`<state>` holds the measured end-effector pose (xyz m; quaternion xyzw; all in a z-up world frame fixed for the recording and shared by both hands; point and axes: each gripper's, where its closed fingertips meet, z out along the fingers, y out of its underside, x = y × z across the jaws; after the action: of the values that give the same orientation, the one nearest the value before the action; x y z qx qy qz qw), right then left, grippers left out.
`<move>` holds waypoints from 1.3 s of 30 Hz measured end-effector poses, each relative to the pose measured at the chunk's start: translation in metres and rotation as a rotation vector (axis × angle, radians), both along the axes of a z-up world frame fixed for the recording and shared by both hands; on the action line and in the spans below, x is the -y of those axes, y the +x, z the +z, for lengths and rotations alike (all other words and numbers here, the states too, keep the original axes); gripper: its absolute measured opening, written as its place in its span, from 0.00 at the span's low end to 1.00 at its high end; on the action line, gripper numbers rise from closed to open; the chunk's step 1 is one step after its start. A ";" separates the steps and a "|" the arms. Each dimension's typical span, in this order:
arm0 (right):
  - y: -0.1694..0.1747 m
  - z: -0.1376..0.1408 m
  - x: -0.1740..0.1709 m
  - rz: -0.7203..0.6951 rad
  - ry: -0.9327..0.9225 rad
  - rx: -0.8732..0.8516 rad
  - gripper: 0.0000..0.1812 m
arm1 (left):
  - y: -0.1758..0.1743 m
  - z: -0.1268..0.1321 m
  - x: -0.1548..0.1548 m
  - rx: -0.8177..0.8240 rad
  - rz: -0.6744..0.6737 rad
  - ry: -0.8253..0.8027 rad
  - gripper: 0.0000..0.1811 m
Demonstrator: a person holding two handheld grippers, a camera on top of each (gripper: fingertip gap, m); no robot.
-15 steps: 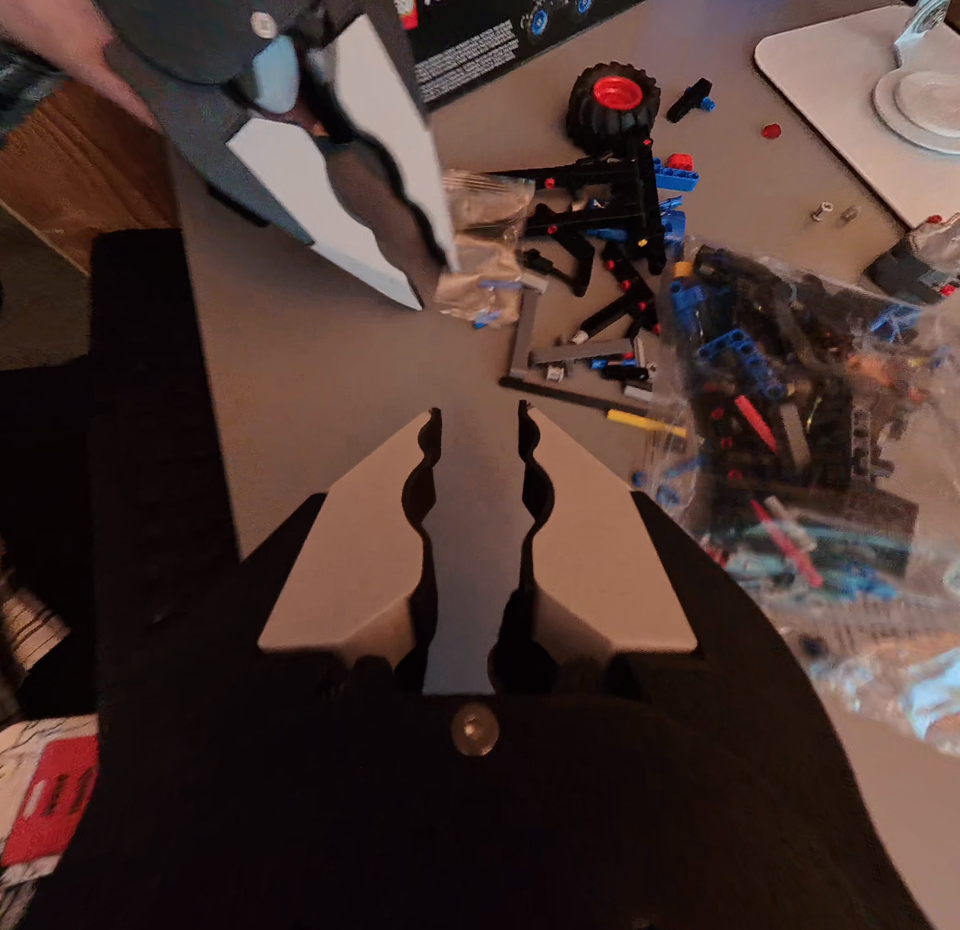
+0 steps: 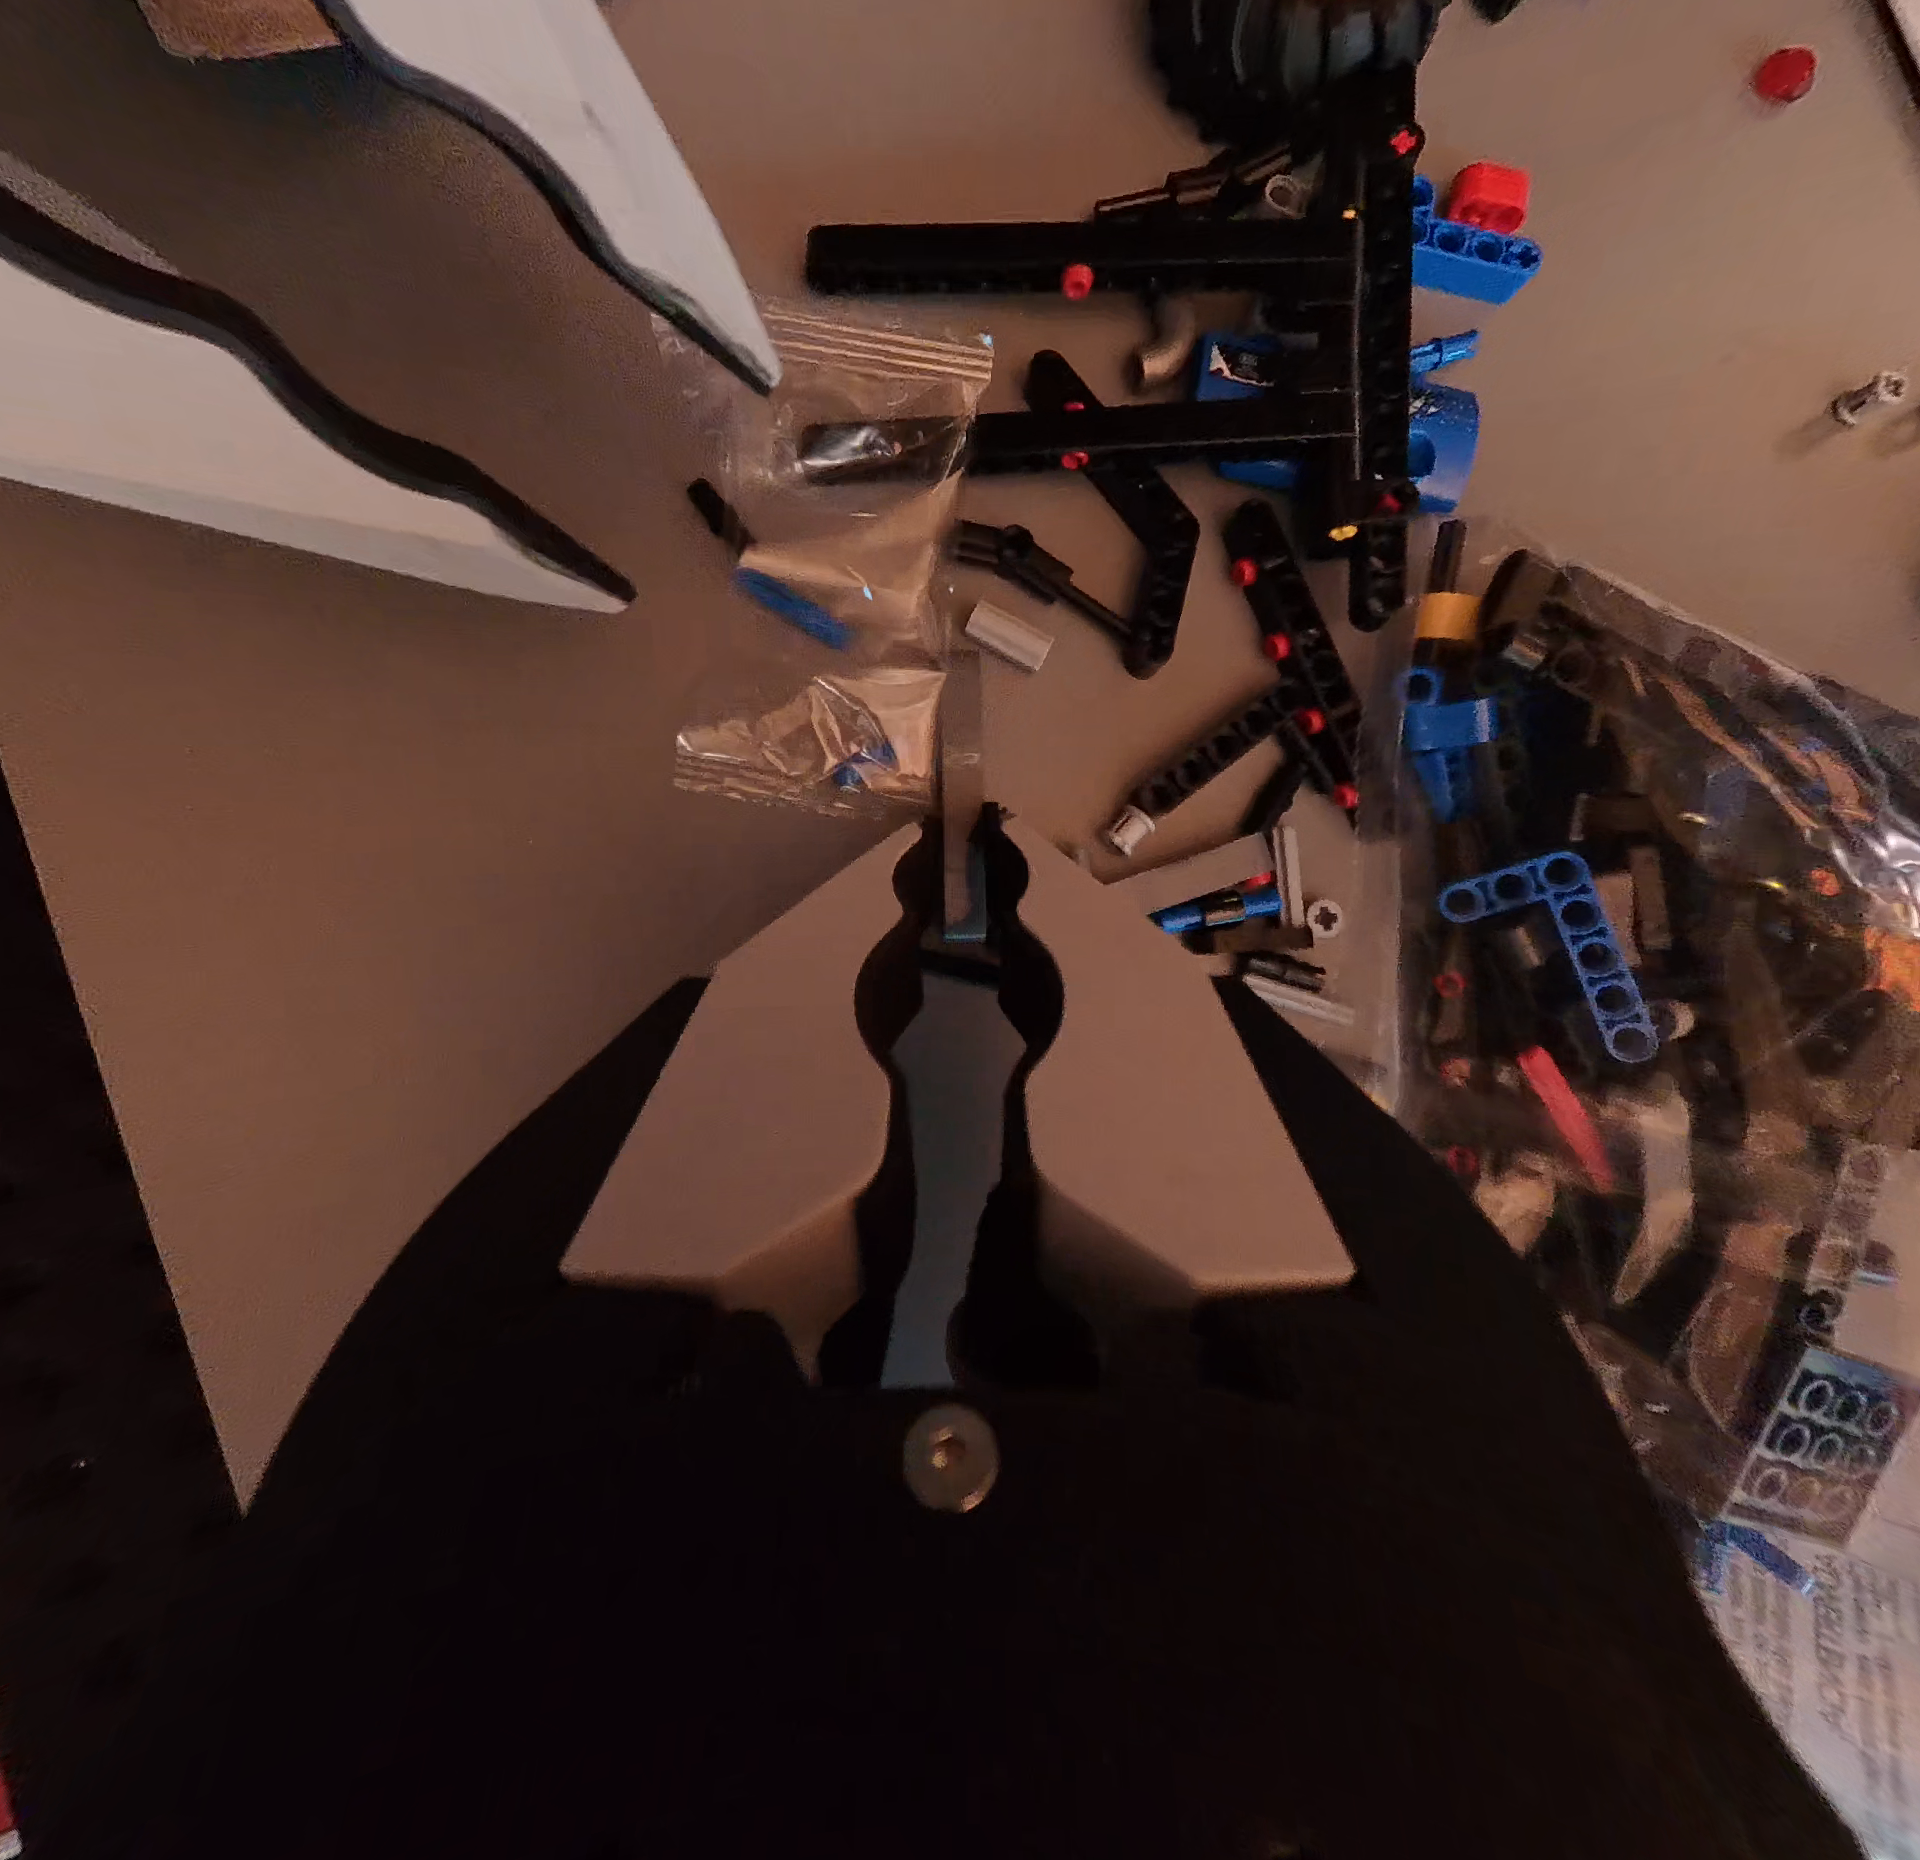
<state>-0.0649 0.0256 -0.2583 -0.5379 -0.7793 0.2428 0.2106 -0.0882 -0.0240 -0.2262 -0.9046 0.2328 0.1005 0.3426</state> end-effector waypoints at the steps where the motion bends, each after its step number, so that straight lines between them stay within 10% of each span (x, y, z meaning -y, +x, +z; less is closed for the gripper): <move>1: 0.000 0.000 -0.001 -0.001 0.004 0.007 0.03 | 0.000 -0.003 -0.001 -0.013 -0.017 -0.018 0.19; 6: 0.011 0.021 0.002 -0.005 -0.014 -0.034 0.03 | 0.006 -0.022 -0.010 -0.056 -0.082 -0.071 0.24; 12: 0.054 0.062 -0.009 -0.035 -0.037 -0.096 0.03 | 0.010 -0.032 -0.018 -0.062 -0.093 -0.072 0.01; 22: 0.152 0.067 -0.113 -0.328 0.080 0.034 0.03 | -0.012 -0.008 -0.025 -0.089 0.031 0.037 0.00; 39: 0.061 0.035 -0.118 -0.160 0.098 0.140 0.06 | -0.073 0.043 -0.034 -0.157 0.144 0.114 0.00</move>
<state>-0.0034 0.1438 -0.2229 -0.6030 -0.7578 0.1487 0.2002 -0.1613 0.0098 -0.1828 -0.8874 0.1872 0.2086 0.3661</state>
